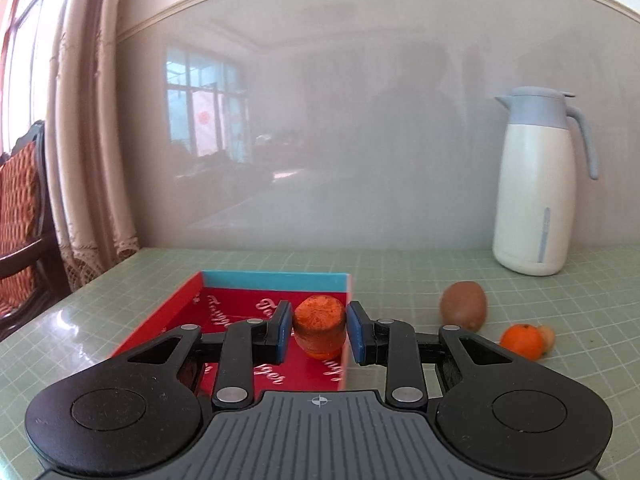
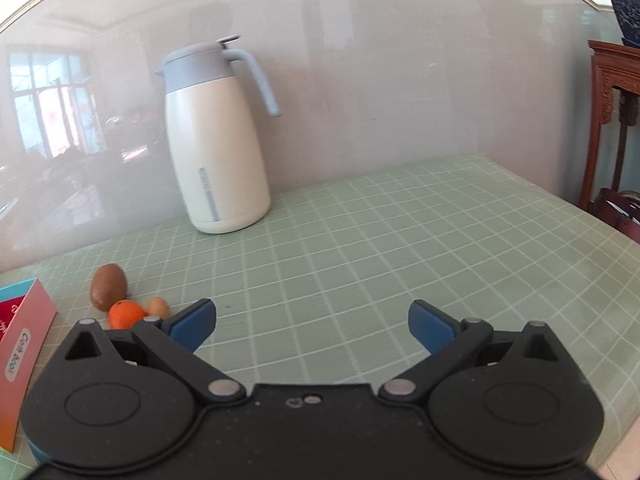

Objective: Organize fruits
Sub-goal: 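Carry the cut fruit piece into the red box and open the left tool, then move the right tool toward the tangerine beside the kiwi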

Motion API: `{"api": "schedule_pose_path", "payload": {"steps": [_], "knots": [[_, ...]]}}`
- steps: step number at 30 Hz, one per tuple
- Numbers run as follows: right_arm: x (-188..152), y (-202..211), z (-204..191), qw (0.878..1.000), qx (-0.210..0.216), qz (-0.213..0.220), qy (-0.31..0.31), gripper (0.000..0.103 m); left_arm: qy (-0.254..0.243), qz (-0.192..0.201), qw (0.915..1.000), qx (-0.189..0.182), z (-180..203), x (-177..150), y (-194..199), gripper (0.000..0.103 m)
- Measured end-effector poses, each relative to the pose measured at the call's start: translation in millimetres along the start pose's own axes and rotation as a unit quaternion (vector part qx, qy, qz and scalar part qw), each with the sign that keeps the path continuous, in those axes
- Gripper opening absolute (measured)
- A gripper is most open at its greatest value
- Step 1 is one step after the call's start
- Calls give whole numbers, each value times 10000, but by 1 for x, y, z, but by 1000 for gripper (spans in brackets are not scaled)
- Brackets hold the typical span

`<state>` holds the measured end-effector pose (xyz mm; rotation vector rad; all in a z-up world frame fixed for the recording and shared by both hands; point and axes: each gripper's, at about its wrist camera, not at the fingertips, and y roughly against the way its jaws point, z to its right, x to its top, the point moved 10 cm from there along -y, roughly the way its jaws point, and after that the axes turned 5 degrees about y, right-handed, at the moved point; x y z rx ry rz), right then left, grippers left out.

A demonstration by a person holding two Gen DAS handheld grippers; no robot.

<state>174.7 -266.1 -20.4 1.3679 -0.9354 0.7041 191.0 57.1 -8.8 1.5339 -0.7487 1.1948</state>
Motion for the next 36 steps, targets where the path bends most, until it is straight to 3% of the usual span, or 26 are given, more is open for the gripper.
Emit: {"api": "schedule_pose_path", "payload": {"steps": [7,16,28,32,36], "knots": [[-2,-11,-42,9994,237,-82,241,103,414,-742,9960,285,-53,-21,-29,30],[-8,-26,-95,9965,606,-242,527,103,558,-1031,9927,297,-79,-32,-34,30],[-9,-46,-128,9929,921,-340,678,103,717,-616,9944,471,-123,-8,-9,33],[-10,-49,-140,9913,1014,-351,755,103,870,-514,9923,719,-148,-9,3,53],[-12,-51,-152,9899,1051,-359,885,103,824,-380,9915,933,-166,-9,13,56]]}}
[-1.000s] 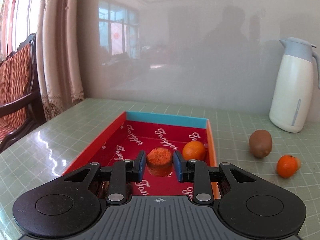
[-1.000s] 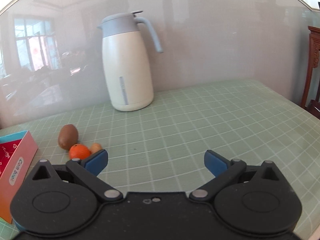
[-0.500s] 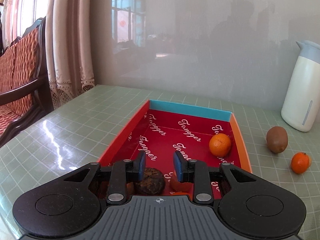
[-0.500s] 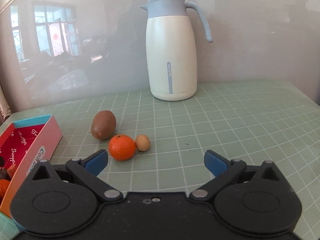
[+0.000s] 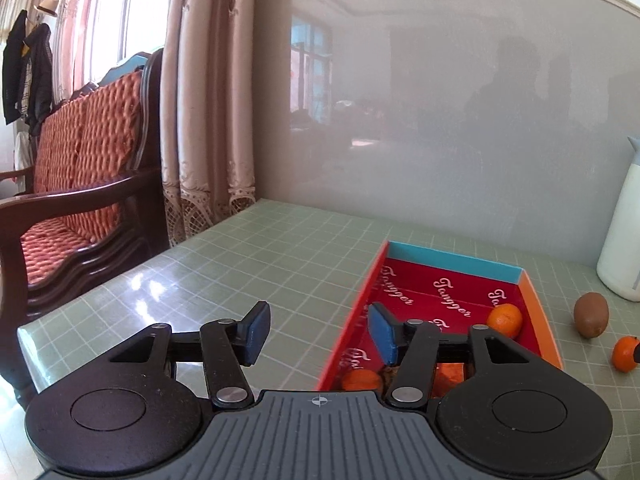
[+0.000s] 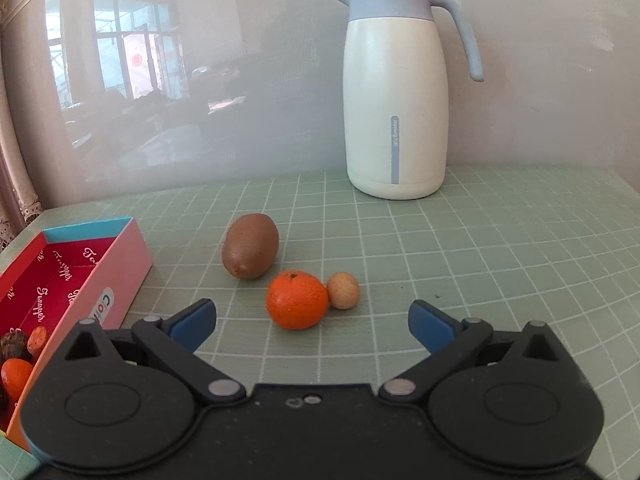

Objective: Organize fruits
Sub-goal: 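Move the right tool toward the tangerine beside the kiwi, then grasp the tangerine with the right tool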

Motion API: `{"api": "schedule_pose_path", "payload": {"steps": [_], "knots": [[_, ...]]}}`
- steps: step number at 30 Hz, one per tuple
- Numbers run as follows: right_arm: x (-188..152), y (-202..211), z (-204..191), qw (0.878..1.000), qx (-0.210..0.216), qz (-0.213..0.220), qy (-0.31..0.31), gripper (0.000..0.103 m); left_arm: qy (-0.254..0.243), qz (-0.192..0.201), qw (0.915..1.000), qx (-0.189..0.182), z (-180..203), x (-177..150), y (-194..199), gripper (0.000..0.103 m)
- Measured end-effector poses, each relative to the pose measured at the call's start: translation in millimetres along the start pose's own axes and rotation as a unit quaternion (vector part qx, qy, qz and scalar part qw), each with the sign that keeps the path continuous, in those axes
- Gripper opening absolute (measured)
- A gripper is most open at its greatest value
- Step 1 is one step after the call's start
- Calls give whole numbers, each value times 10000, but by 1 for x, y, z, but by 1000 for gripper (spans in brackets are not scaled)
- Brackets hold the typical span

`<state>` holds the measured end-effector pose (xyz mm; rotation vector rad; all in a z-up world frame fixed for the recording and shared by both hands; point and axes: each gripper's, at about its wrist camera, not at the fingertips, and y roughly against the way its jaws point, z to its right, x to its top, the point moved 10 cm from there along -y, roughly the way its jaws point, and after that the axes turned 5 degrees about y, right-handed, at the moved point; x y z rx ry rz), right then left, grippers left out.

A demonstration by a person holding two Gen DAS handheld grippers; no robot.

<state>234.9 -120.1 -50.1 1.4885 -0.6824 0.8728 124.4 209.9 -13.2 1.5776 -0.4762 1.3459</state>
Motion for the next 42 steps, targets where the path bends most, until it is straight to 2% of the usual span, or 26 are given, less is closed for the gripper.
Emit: {"api": "schedule_pose_path", "payload": {"steps": [5,7,12,21,26,36,38,39,42], "knots": [[1,-5,-9,9999,-11,-4,133,103,213,11,9994,280,-30,0,3,72],[0,-7,-10,9998,-55,-13,187,103,365,-12,9986,394,-41,-1,1,74],[0,-16,-12,9992,-213,-47,324,103,594,-175,9970,461,-57,-6,-8,75],[3,-32,-23,9979,-314,-116,563,98,594,-129,9967,546,-65,-7,-10,75],[1,-41,-23,9979,-260,-235,548,76,638,-168,9962,576,-68,-8,-12,75],[-1,-47,-28,9975,-165,-283,625,69,561,-147,9969,531,-62,-8,-10,75],[0,-46,-27,9976,-161,-252,619,55,584,-175,9967,536,-63,-9,-12,75],[1,-45,-27,9978,-124,-244,603,52,591,-186,9966,537,-63,-9,-12,75],[-2,-49,-28,9975,-91,-354,608,51,584,-169,9967,535,-63,-8,-12,75]]}}
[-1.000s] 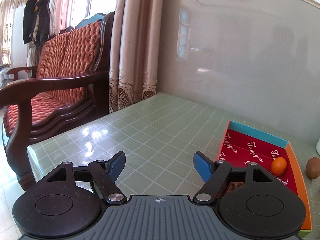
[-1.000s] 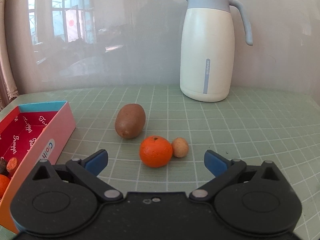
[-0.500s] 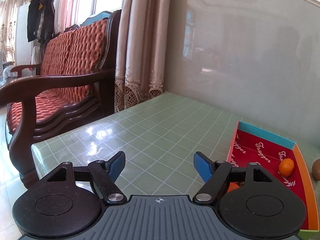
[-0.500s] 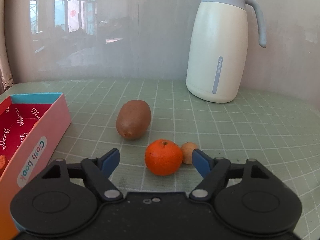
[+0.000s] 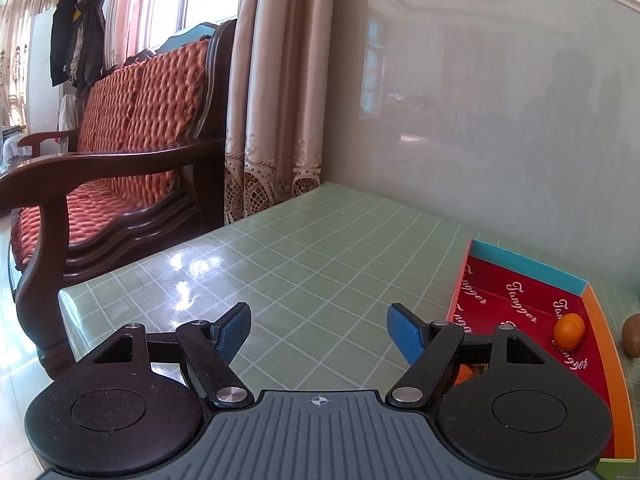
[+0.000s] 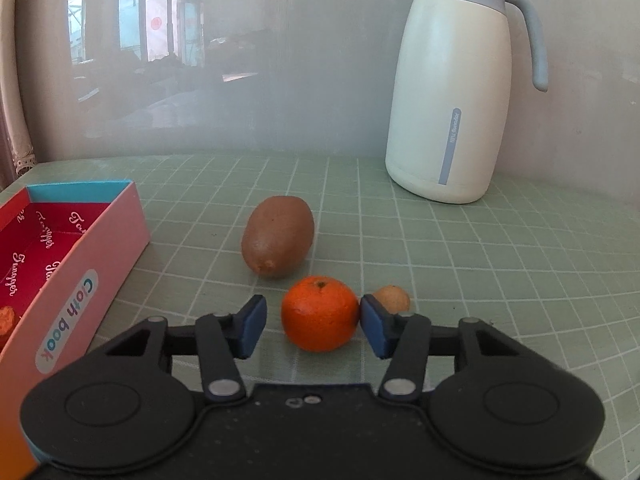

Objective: Organize fruits
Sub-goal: 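Grasp the tangerine with the right tool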

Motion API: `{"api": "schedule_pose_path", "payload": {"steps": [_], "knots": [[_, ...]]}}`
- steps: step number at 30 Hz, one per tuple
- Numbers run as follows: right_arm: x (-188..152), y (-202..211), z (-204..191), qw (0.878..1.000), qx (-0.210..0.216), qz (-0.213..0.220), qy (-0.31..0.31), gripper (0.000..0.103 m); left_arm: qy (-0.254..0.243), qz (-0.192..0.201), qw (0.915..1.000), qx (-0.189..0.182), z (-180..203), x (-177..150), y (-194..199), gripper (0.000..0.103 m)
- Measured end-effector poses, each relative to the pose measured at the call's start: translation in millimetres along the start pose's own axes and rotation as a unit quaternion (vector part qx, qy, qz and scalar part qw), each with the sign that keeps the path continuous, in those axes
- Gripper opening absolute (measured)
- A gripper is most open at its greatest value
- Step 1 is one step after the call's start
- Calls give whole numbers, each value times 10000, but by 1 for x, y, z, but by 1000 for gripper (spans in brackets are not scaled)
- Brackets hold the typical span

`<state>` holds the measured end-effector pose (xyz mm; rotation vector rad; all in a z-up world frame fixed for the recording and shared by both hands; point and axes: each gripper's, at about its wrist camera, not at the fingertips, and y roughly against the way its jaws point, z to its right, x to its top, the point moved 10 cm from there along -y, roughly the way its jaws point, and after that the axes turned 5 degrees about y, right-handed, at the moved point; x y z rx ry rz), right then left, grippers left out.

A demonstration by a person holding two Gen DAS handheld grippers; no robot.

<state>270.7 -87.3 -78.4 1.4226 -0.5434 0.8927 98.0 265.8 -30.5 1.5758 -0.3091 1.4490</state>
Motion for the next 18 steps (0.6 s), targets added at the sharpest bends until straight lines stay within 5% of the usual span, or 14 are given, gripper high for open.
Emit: {"api": "schedule_pose_path", "payload": {"steps": [9,13,18], "knots": [[-4,-2,3,9990,292,-75,-340,54,-35,43,10000,-10,4,-1,1,75],[-4,-1,3,9978,436,-72,-485,64,-31,46,10000,-18,5,-1,2,75],[-3,-2,4,9975,451,17,-543,58,1,37,10000,-21,4,0,1,75]]}}
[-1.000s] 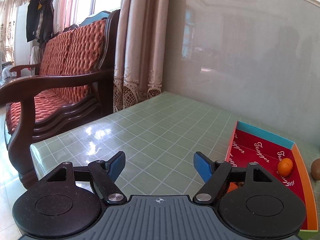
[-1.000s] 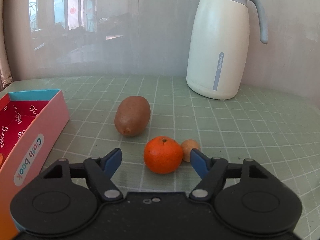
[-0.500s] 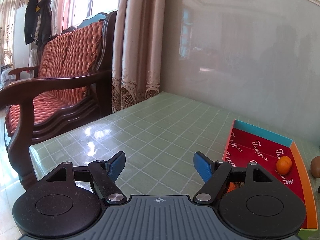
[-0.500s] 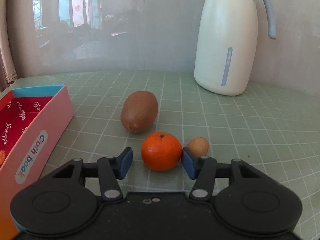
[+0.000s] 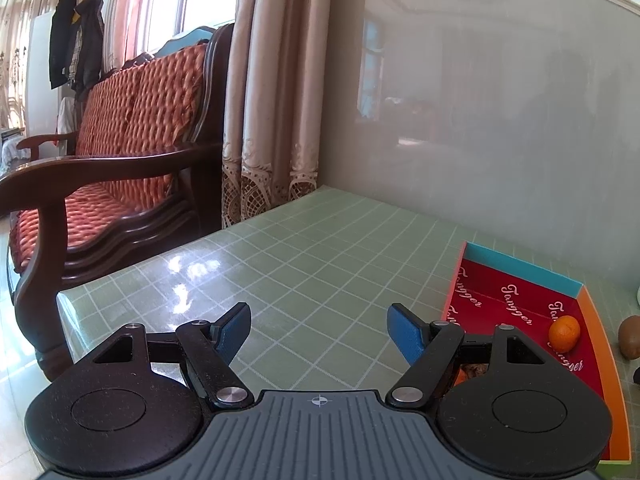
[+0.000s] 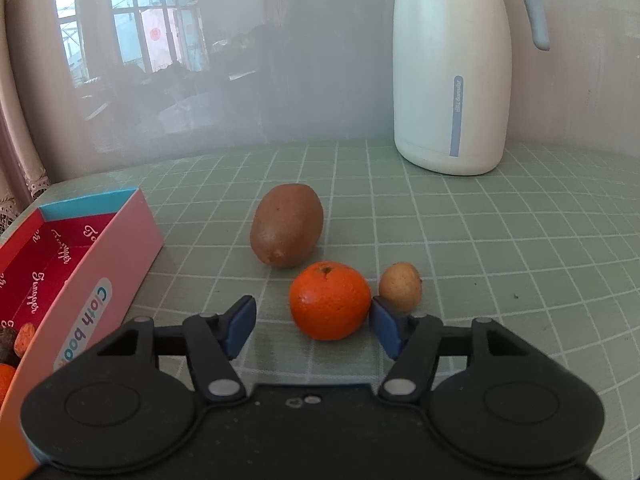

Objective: Organize fruits
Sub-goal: 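Grasp the tangerine with the right tool, then carry the tangerine over the red box with the right tool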

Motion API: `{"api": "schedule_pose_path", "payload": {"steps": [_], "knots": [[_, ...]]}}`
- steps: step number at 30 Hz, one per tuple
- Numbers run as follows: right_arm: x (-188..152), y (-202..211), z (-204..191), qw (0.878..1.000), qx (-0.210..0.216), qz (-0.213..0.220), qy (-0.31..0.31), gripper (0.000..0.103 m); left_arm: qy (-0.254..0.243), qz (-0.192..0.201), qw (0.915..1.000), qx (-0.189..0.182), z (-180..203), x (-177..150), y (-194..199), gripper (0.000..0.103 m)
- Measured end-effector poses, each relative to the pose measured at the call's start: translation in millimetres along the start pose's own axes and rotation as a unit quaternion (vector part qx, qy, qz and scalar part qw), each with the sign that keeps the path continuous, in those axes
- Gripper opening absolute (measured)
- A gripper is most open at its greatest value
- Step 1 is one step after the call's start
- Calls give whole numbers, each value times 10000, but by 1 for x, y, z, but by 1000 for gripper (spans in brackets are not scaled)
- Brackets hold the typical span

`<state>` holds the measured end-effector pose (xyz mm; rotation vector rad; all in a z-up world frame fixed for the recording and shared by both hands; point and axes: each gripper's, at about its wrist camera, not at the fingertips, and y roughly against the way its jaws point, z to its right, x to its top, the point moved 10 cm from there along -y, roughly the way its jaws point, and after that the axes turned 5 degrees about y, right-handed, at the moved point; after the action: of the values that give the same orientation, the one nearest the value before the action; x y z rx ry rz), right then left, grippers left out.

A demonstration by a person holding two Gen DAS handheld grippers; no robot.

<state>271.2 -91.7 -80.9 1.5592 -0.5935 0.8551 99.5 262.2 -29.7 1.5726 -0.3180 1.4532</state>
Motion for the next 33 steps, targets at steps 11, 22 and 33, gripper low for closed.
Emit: {"api": "schedule_pose_path", "payload": {"steps": [11,22,33], "knots": [[0,1,-4,9997,227,21,-85,41,40,-9,10000,-13,-1,1,0,75],[7,21,-28,9984,355,282,347,41,82,-26,9999,65,-6,2,-1,75],[19,59,-85,9853,1198,797,920,41,361,-113,9991,212,-23,1,0,82]]}}
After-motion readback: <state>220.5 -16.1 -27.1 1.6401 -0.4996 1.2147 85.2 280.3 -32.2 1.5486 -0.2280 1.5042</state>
